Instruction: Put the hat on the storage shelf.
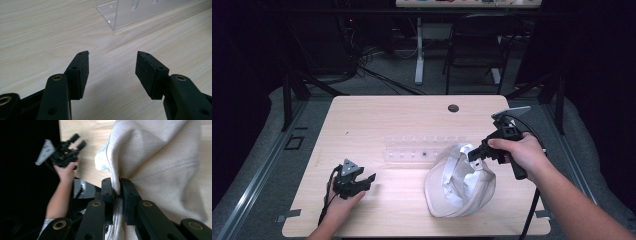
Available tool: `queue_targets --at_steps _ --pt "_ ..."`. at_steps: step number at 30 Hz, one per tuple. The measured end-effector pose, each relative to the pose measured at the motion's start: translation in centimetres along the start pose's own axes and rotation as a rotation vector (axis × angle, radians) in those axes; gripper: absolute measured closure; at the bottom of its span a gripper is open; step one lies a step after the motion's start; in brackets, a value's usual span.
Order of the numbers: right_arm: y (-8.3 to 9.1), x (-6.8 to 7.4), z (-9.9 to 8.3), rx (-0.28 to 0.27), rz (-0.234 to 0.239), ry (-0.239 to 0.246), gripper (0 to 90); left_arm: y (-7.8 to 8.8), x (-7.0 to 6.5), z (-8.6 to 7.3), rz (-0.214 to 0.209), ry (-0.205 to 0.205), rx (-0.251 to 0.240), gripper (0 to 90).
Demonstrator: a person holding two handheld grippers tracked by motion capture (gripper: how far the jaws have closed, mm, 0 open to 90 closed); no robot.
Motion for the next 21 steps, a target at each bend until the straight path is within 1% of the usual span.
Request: queue_targets --at_steps 1,2,3,4,6,9,12,13,15,20,21 --pt "0.1 0.0 -0.1 -0.004 0.034 0.0 81.9 0.0 0.0 0.0 -0.007 -0.002 0.004 44.7" --pt "0.1 0.1 -0.1 -0.003 0.052 0.003 82.0 0.0 0.0 0.0 0.0 -0.001 0.0 44.7" --pt "0.3 0.1 0.0 0.007 0.069 0.011 81.9 0.0 0.0 0.0 -0.006 -0.001 0.003 44.7" --pt "0.4 0.1 0.0 0.006 0.086 0.02 82.0 0.0 0.0 0.0 -0.006 -0.002 0.004 44.7" --pt "0.5 0.4 0.0 -0.003 0.106 0.021 82.0 0.0 0.0 0.0 -0.007 -0.003 0.006 44.6" --pt "0.8 0.8 -0.1 -0.01 0.107 0.029 82.0 0.0 0.0 0.0 -0.007 -0.004 0.006 44.8" --pt "1.3 1.5 -0.2 -0.017 0.106 0.041 82.0 0.0 0.0 0.0 -0.005 0.001 0.005 44.8" --pt "1.4 1.8 -0.2 -0.028 0.107 0.042 82.0 0.0 0.0 0.0 -0.008 -0.001 0.005 44.8" --pt "1.9 2.2 -0.2 -0.034 0.109 0.058 82.0 0.0 0.0 0.0 -0.007 -0.003 0.003 44.8" --pt "2.7 3.0 0.0 -0.062 0.107 0.068 82.0 0.0 0.0 0.0 -0.008 -0.003 0.004 44.8" --pt "2.7 3.2 0.0 -0.076 0.106 0.062 82.0 0.0 0.0 0.0 -0.008 -0.002 0.004 44.8"
Point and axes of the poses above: each handheld gripper's, and its own axes: y roughly backward along the jaws, z roughly out of its top, x roughly to its left, the point moved 1 cm from there along -y, roughly forward along the jaws, and after that the axes turned 10 degrees about z, right-handed, at the moved point
